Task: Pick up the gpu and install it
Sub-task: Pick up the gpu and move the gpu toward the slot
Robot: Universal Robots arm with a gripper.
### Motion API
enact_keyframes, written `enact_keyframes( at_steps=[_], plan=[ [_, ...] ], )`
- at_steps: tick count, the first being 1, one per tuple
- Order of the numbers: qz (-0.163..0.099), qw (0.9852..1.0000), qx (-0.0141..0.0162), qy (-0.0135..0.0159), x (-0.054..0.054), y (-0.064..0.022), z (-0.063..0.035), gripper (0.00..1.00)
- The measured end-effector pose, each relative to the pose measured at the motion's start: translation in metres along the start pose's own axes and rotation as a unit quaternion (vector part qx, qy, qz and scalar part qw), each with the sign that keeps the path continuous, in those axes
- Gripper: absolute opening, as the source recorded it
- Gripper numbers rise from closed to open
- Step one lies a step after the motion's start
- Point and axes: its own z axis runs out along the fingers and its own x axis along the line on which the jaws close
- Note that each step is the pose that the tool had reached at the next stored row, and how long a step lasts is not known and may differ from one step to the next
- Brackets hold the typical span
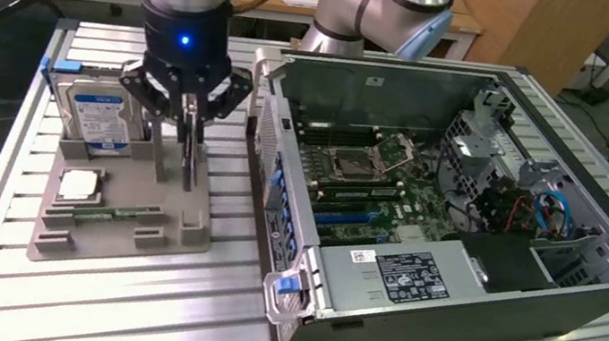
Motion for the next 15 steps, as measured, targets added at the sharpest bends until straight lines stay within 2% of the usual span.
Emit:
enact_keyframes(
  at_steps=[8, 15],
  plan=[
    [0.0, 1.0, 0.0001, 0.0, -0.001, 0.001, -0.0312, 0.26],
    [0.0, 1.0, 0.0, 0.0, -0.001, 0.0018, -0.054, 0.26]
  ],
)
